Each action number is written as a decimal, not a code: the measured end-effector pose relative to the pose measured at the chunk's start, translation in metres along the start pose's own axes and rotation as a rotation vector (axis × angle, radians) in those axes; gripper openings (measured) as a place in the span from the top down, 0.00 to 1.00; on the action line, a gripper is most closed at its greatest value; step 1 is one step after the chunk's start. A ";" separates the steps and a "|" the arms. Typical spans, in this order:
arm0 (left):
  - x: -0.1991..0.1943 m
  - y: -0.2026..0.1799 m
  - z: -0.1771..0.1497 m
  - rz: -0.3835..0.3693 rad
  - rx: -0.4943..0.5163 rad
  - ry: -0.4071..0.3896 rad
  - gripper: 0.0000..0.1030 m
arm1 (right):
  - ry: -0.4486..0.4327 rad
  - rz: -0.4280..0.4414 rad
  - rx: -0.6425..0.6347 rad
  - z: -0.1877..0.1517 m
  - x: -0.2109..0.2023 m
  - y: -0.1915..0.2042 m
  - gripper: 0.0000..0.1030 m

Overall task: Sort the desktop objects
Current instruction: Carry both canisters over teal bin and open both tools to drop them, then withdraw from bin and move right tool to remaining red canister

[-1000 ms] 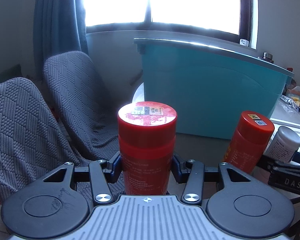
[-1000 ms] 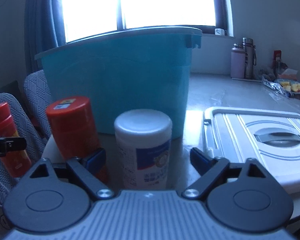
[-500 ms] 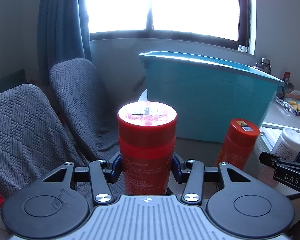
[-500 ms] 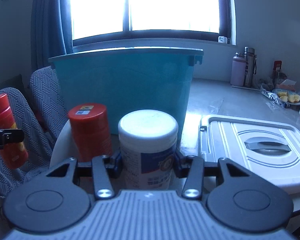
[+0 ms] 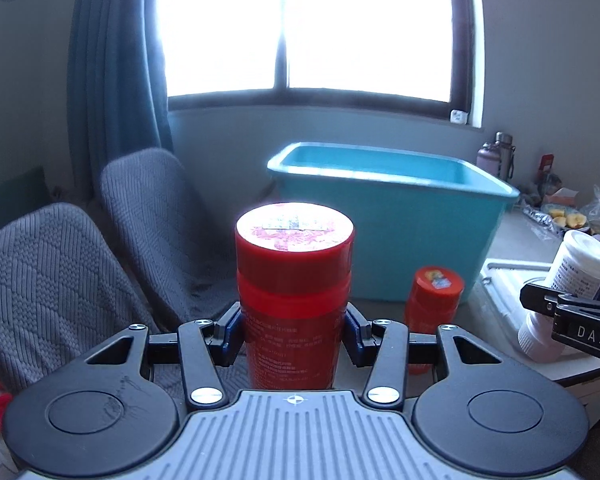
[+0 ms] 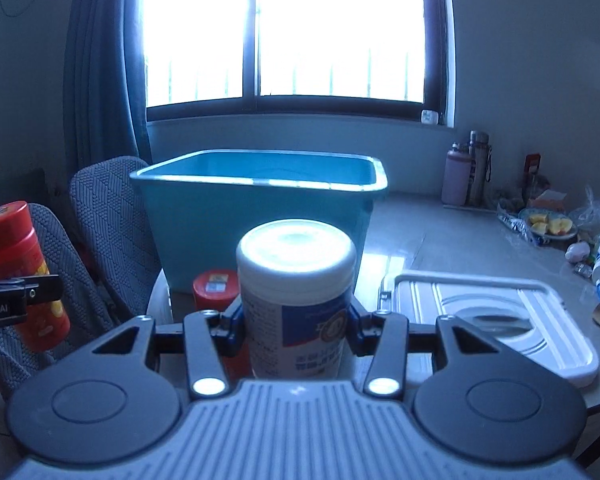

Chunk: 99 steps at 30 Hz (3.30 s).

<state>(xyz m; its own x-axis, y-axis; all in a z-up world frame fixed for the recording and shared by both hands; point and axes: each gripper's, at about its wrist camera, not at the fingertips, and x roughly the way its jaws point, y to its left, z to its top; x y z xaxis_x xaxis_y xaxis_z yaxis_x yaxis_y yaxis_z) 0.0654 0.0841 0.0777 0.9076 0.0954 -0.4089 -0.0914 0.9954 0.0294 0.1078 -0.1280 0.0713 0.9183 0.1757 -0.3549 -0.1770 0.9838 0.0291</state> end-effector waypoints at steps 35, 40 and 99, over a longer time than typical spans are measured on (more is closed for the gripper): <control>0.159 -0.044 0.198 0.001 0.029 -0.015 0.52 | -0.085 0.068 -0.030 0.158 0.144 -0.037 0.54; 0.199 -0.041 0.199 0.013 0.033 0.031 0.52 | -0.042 0.091 -0.040 0.155 0.182 -0.037 0.54; 0.035 0.050 -0.032 0.068 -0.062 0.144 0.09 | 0.037 -0.001 -0.004 -0.037 0.027 0.044 0.12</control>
<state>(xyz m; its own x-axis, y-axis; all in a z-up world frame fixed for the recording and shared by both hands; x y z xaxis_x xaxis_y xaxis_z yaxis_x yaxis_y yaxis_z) 0.0797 0.1368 0.0351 0.8305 0.1558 -0.5348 -0.1801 0.9836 0.0068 0.1116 -0.0815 0.0286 0.9048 0.1729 -0.3893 -0.1772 0.9839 0.0250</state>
